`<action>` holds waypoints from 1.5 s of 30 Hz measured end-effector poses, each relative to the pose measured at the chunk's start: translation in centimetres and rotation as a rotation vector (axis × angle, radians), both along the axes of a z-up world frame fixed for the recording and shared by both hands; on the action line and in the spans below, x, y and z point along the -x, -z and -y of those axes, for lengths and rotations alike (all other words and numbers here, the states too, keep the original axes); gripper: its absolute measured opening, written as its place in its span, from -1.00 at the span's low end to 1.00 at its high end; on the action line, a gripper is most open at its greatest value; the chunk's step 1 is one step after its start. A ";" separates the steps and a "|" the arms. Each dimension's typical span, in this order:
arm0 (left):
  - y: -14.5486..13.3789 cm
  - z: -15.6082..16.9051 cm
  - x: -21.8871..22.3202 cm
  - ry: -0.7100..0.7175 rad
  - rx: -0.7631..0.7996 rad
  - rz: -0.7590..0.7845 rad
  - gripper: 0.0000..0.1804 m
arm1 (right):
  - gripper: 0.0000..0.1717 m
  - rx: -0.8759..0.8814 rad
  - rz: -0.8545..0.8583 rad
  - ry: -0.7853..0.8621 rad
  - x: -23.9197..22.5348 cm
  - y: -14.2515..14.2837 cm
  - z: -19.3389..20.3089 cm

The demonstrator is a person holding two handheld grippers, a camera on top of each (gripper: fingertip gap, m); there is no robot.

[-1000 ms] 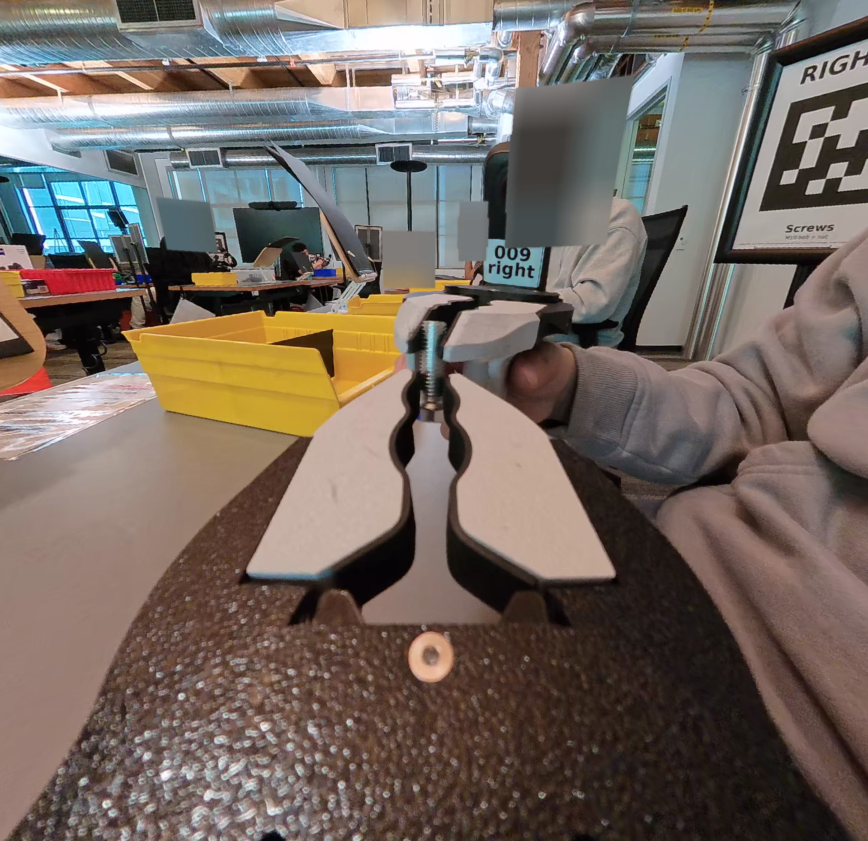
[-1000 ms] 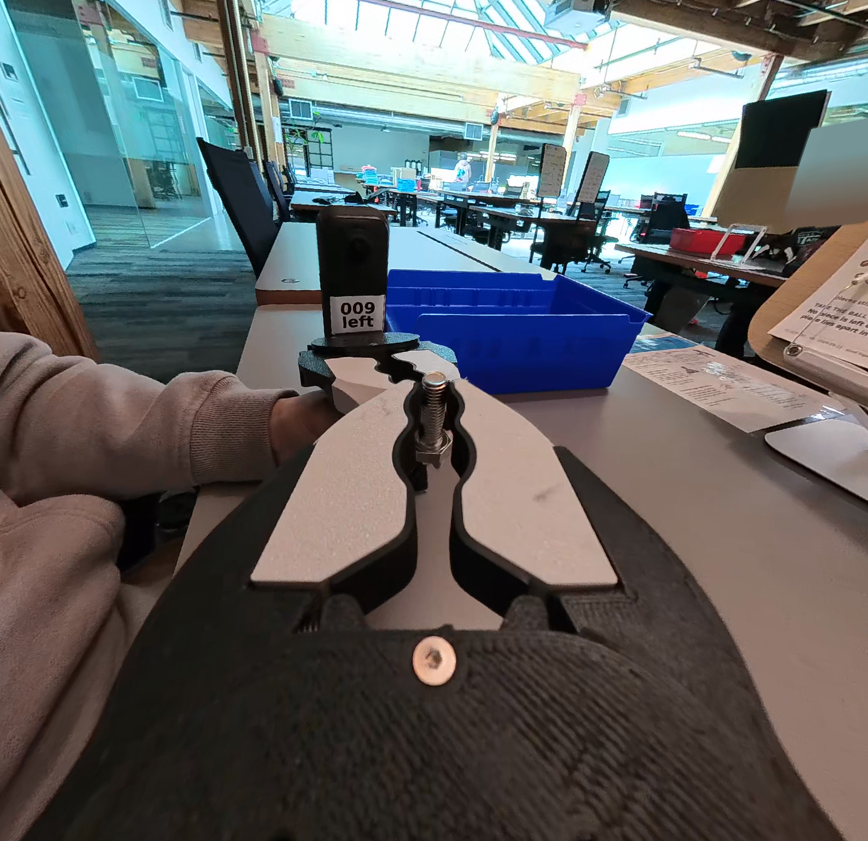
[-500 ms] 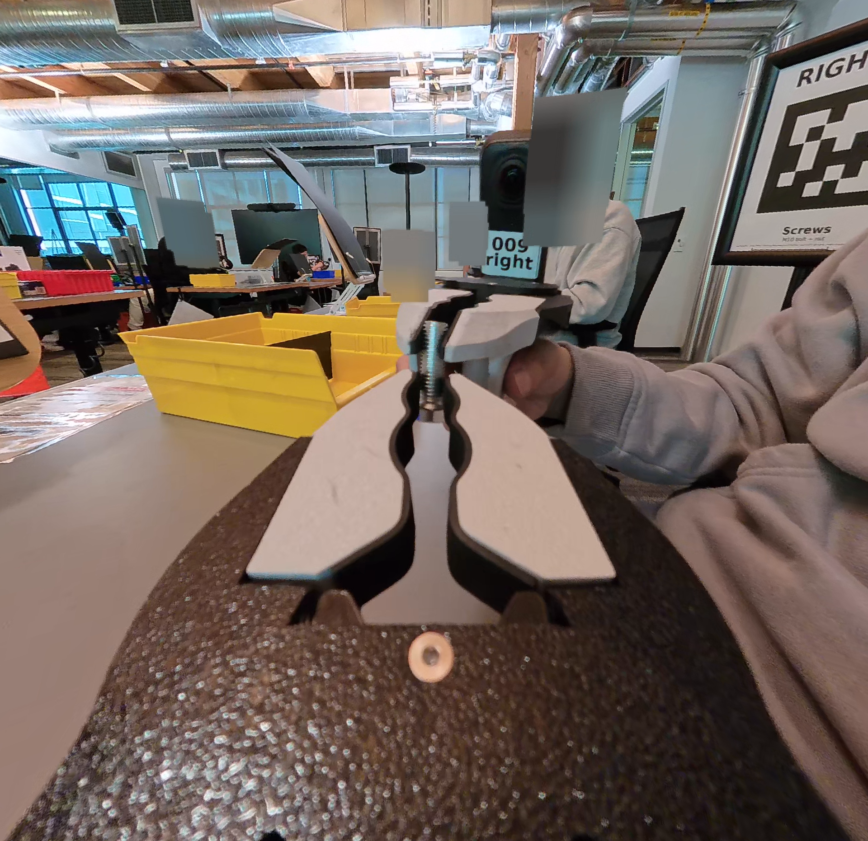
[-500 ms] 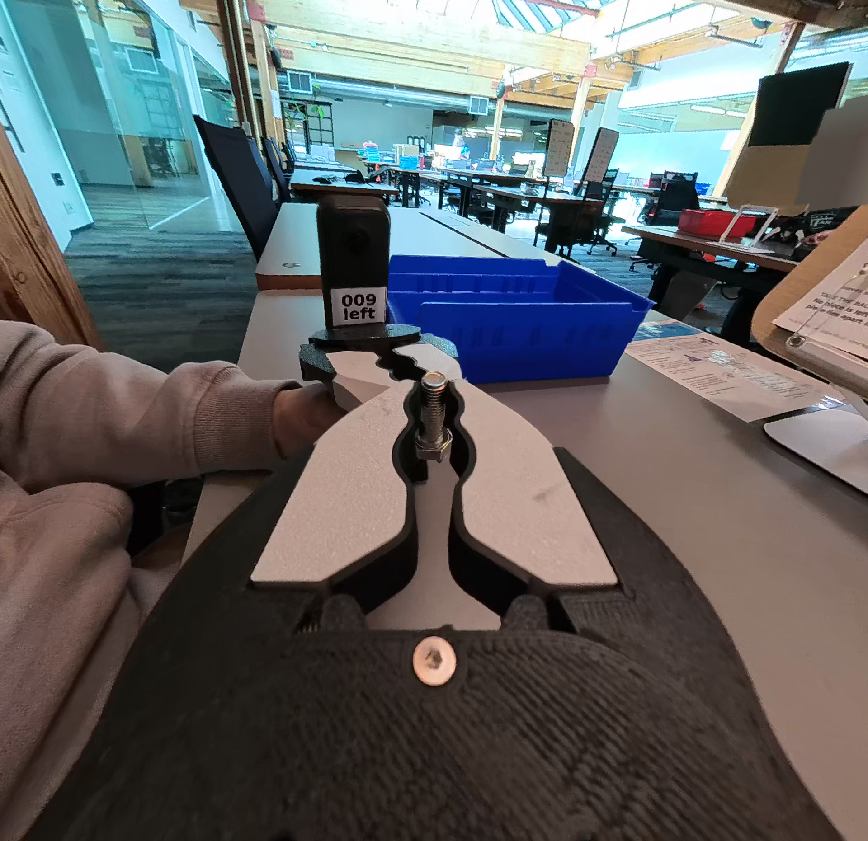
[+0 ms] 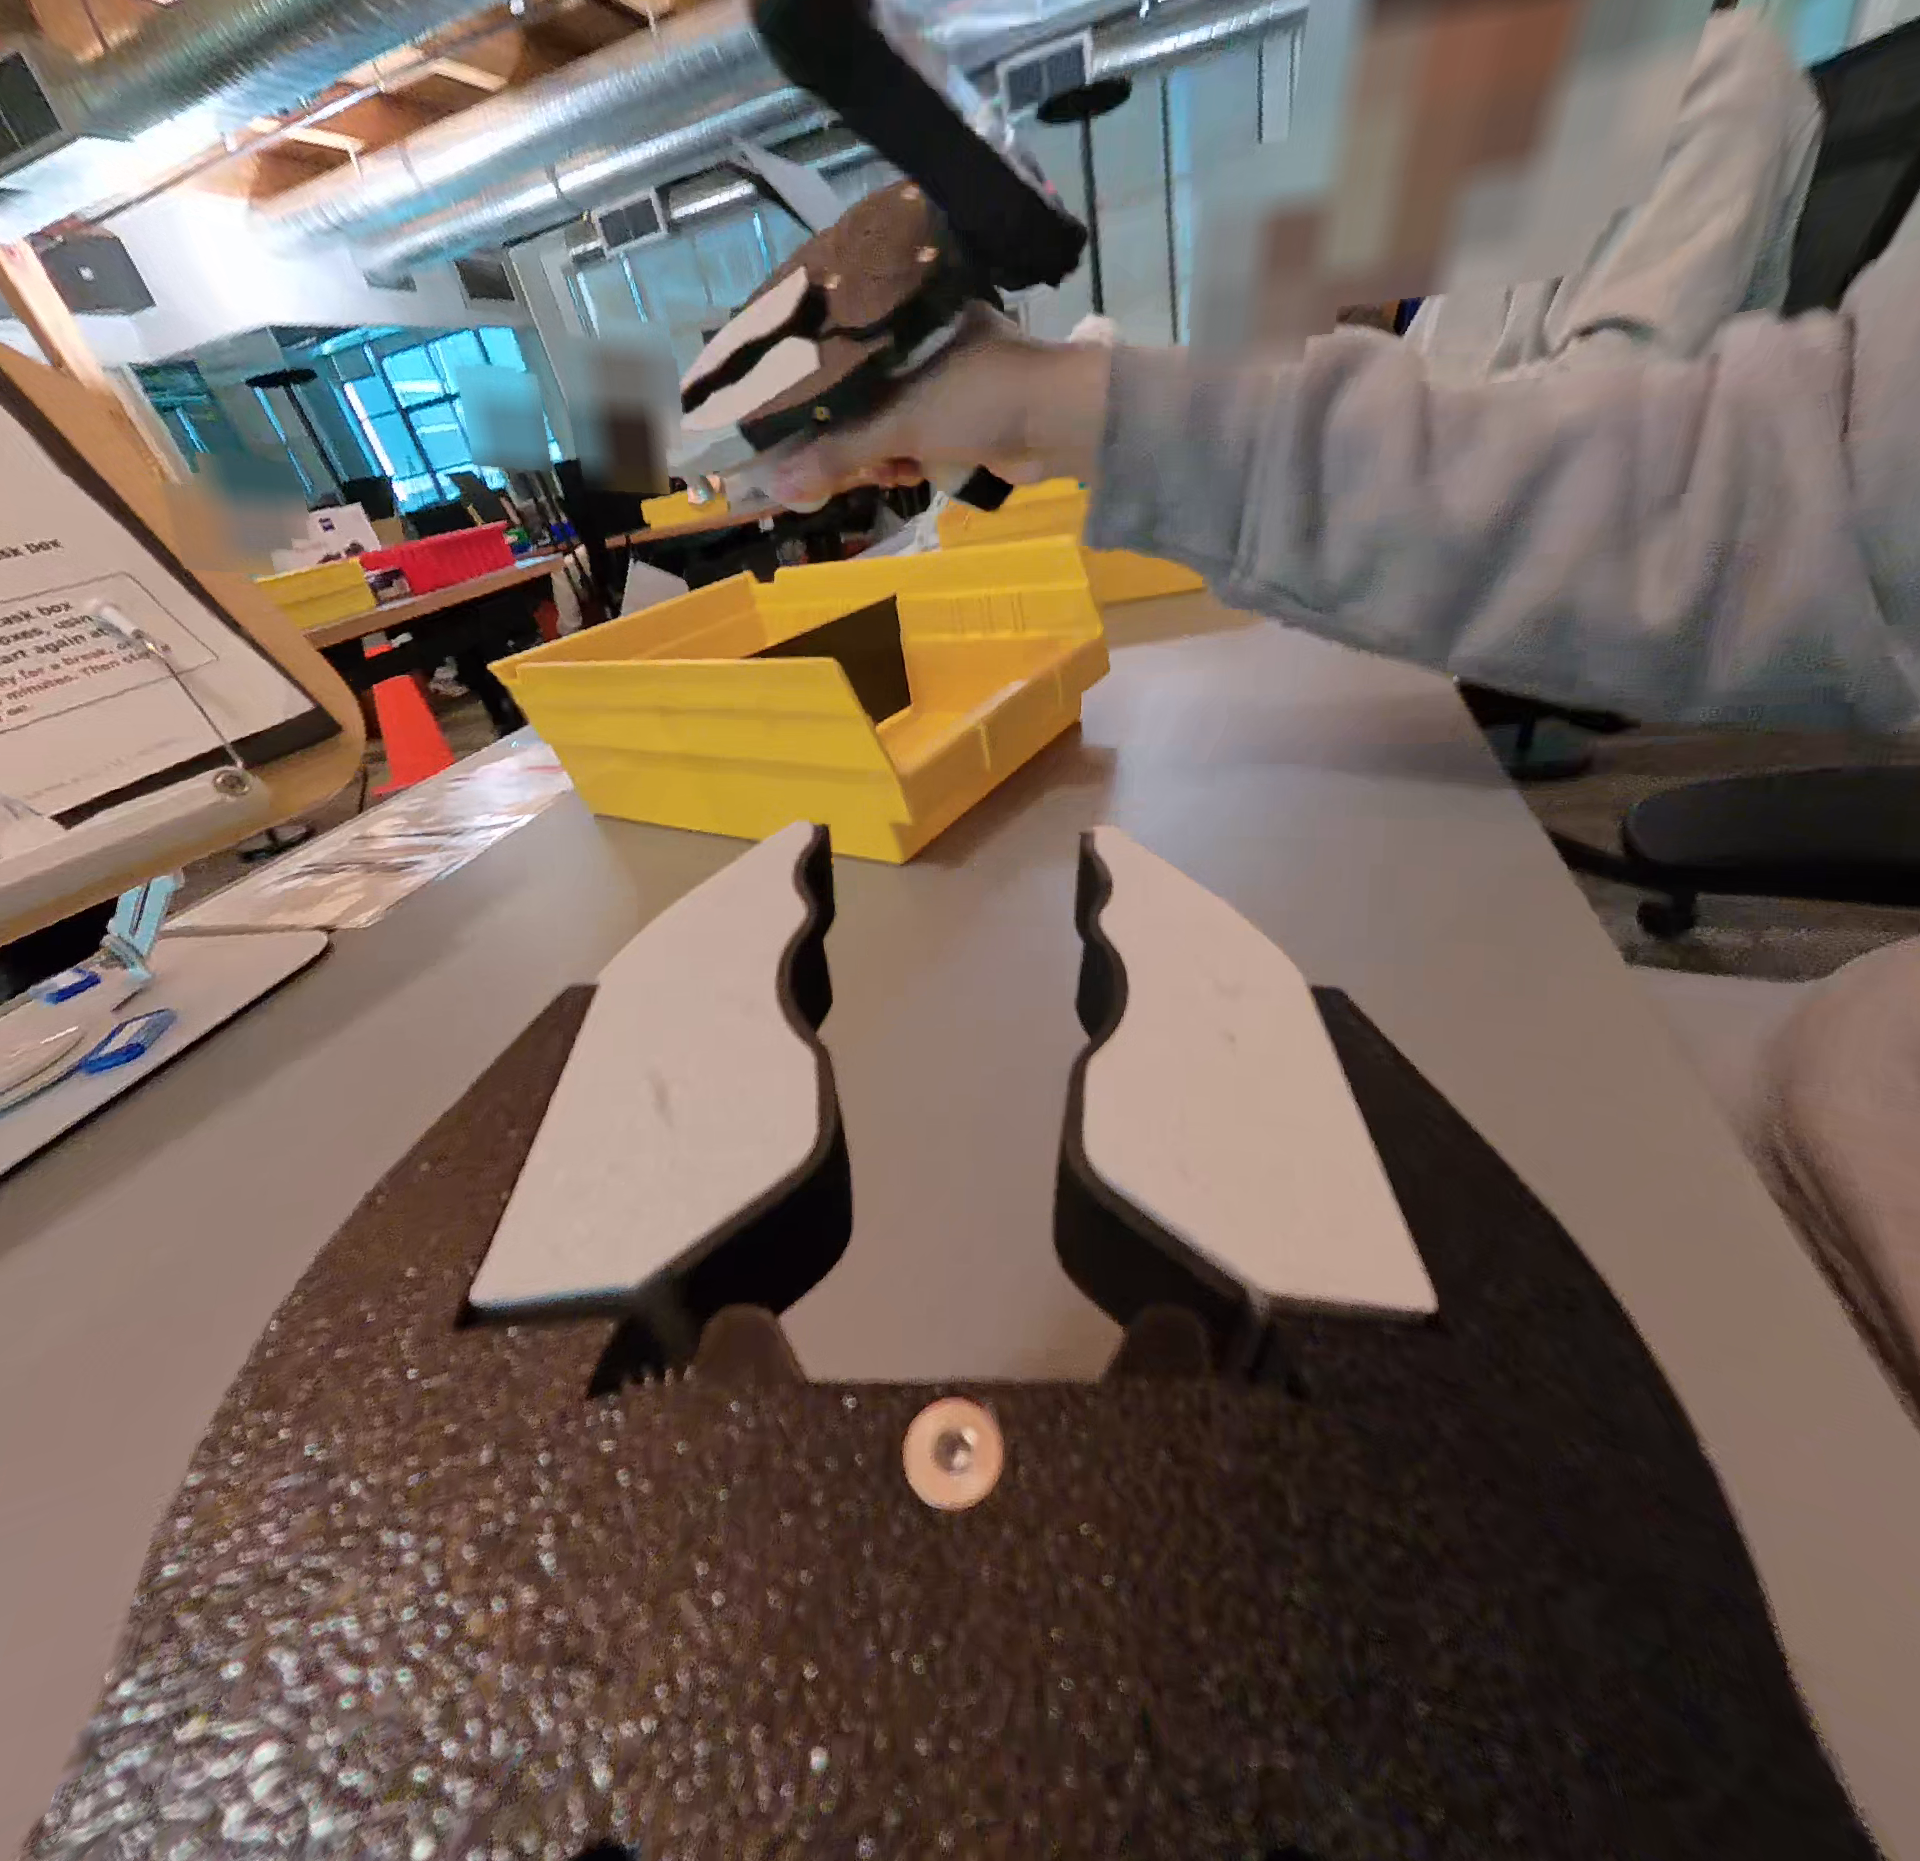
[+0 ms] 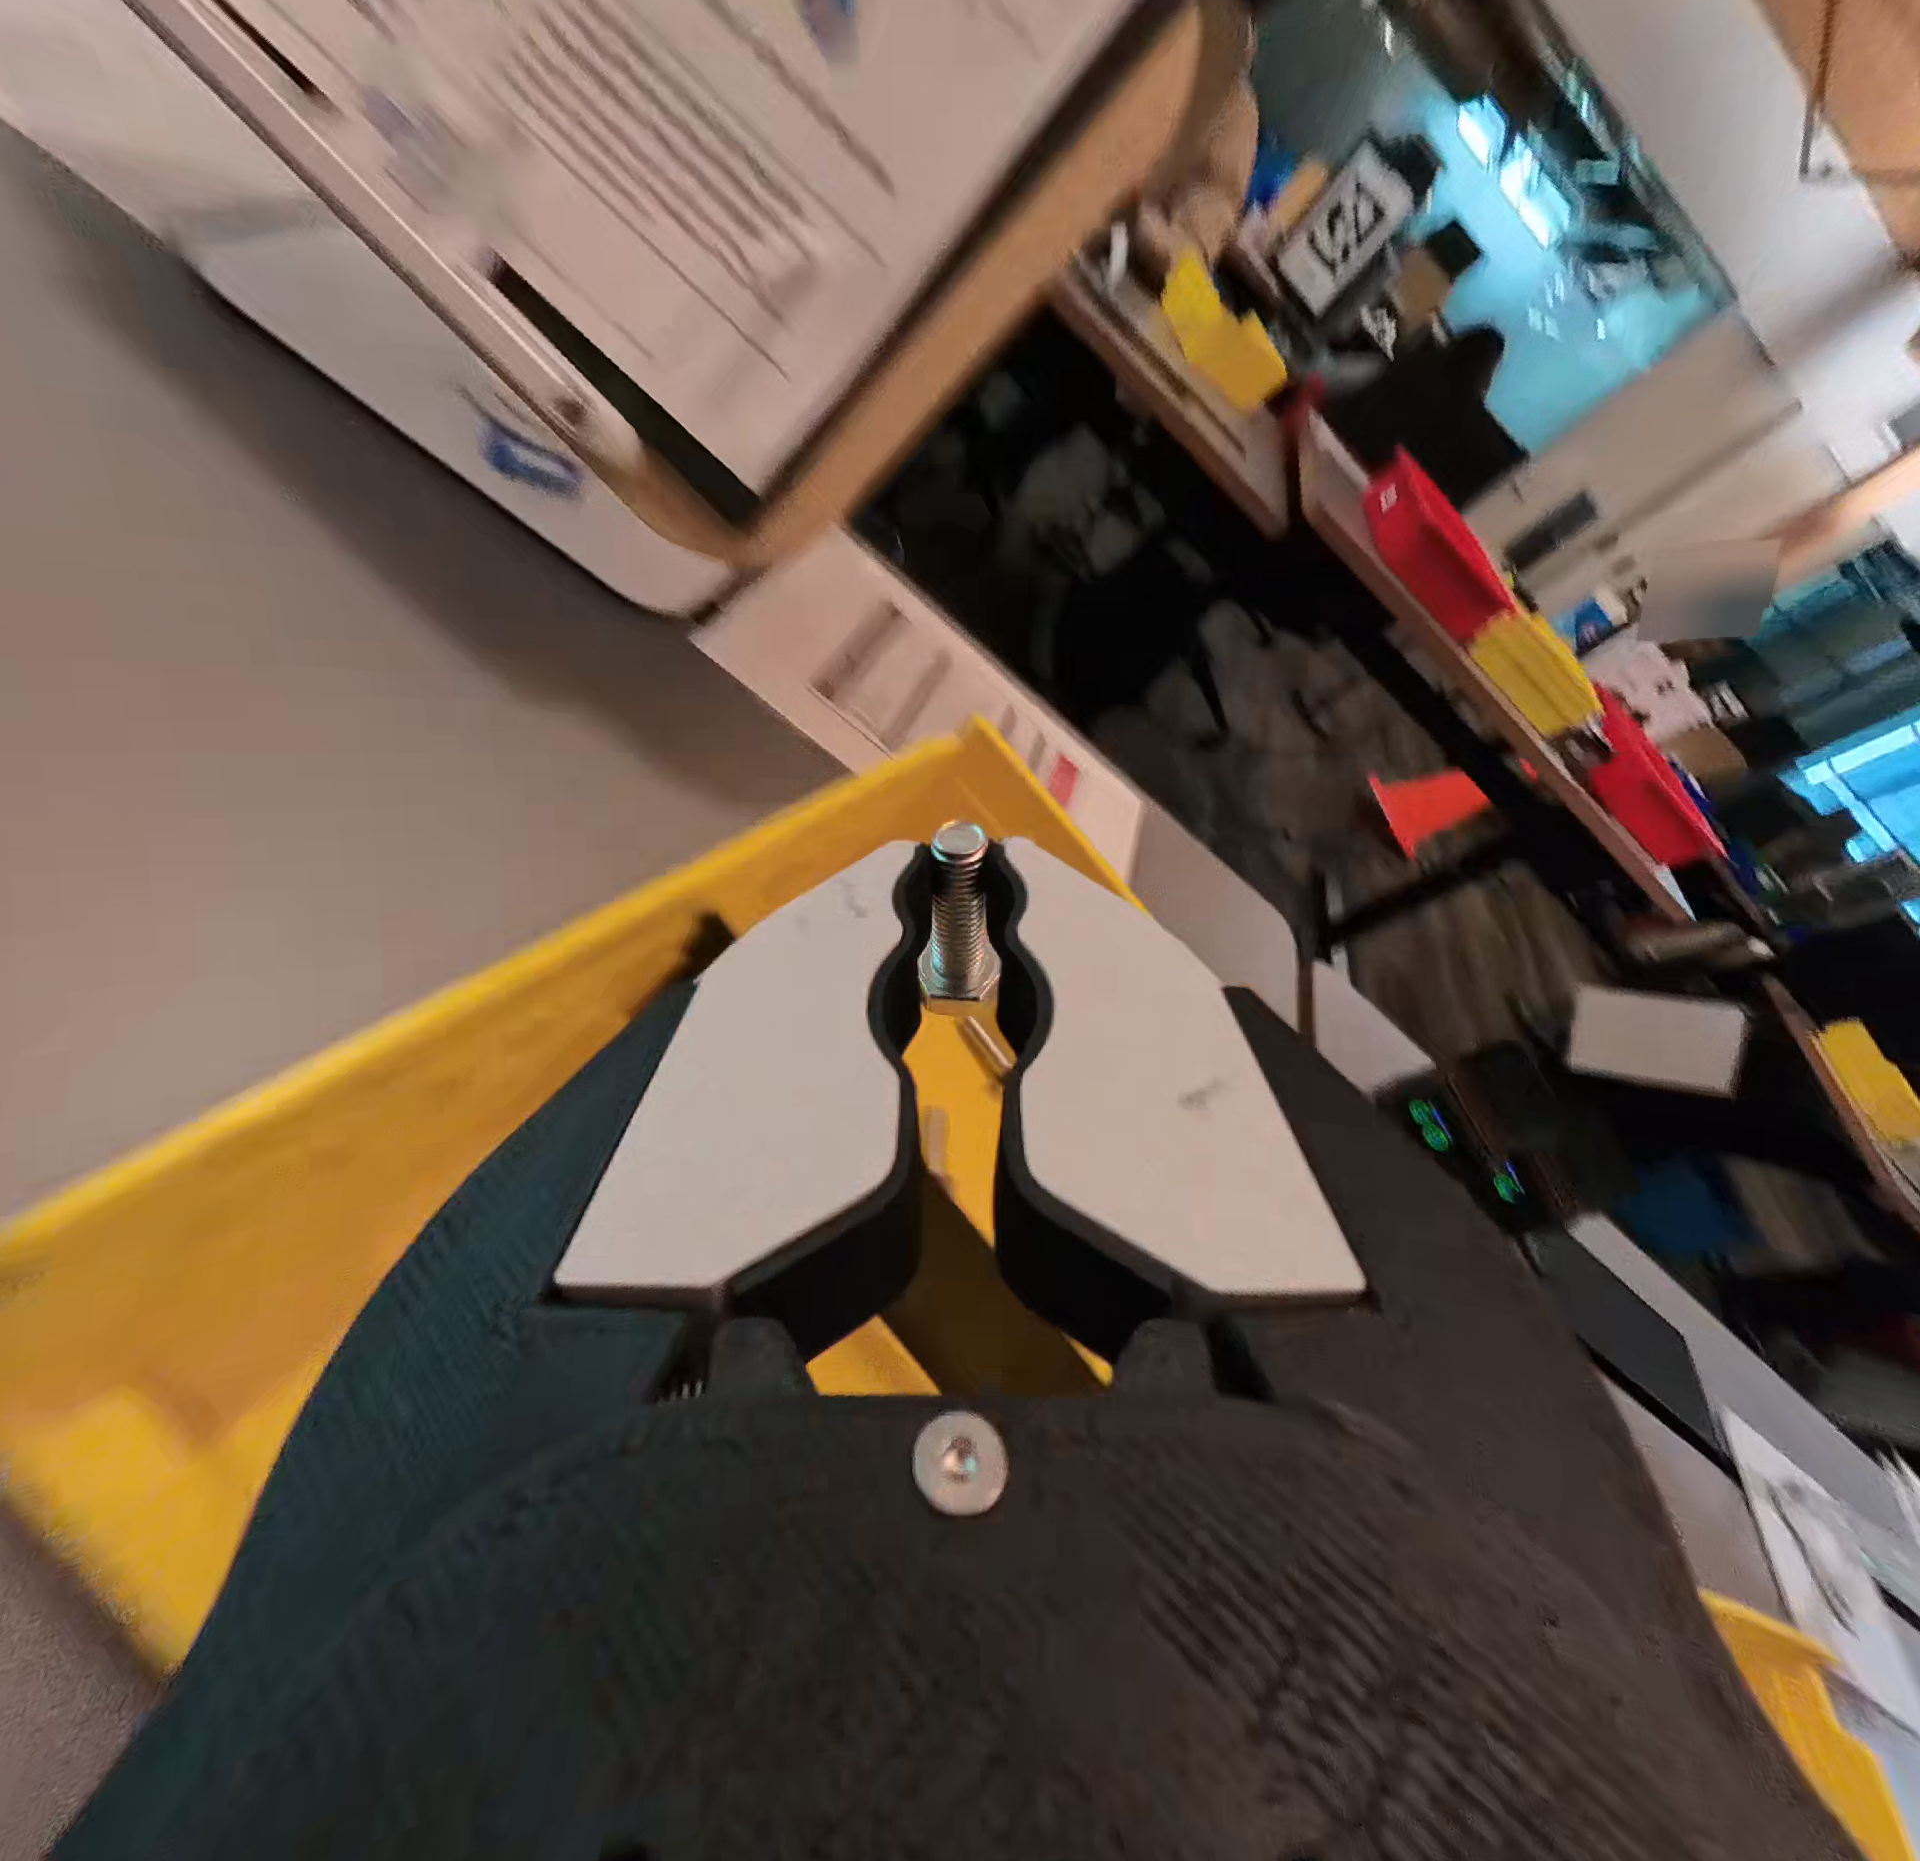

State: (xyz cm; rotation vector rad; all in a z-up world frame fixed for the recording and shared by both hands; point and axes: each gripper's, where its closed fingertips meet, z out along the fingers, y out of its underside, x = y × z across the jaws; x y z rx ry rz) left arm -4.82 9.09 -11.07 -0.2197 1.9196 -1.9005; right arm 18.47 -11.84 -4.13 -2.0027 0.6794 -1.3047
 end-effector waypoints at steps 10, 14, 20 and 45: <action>1.8 1.4 -3.5 -0.287 -0.107 -0.110 -0.27 | -0.80 -0.058 -0.238 0.148 -6.2 7.5 6.3; 1.8 3.9 -5.2 -0.318 -0.115 -0.137 -0.19 | -0.67 -0.199 -0.216 0.140 -3.7 6.8 6.5; 1.6 8.8 -8.4 -0.326 -0.095 -0.251 -0.14 | -0.51 -0.371 -0.120 0.253 5.0 3.7 9.8; 3.6 2.7 -9.8 -0.698 -0.308 -0.423 -0.84 | -0.79 -0.391 -0.430 0.179 12.9 7.4 0.3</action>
